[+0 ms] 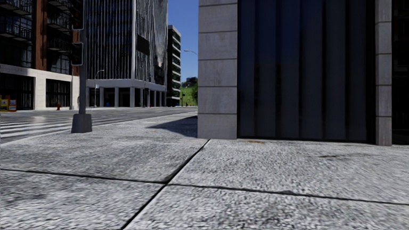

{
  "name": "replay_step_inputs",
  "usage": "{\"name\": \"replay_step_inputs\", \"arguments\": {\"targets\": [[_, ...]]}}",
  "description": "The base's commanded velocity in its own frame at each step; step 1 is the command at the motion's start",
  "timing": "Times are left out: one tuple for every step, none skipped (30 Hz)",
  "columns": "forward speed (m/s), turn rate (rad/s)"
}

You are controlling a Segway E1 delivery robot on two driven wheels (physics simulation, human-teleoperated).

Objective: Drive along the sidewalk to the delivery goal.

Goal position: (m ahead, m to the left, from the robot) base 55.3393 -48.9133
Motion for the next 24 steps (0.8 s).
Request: {"name": "replay_step_inputs", "arguments": {"targets": [[2.00, 0.30], [2.00, 0.30], [2.00, 0.30], [2.00, 0.30], [2.00, 0.30], [2.00, 0.30], [2.00, 0.30], [2.00, 0.35], [2.00, 0.38], [2.00, 0.39], [2.00, 0.40], [2.00, 0.40], [2.00, 0.40], [2.00, 0.40], [2.00, 0.40], [2.00, 0.40], [2.00, 0.40], [2.00, 0.40], [2.00, 0.40], [2.00, 0.40], [2.00, 0.40], [2.00, 0.40], [2.00, 0.40], [2.00, 0.40]]}}
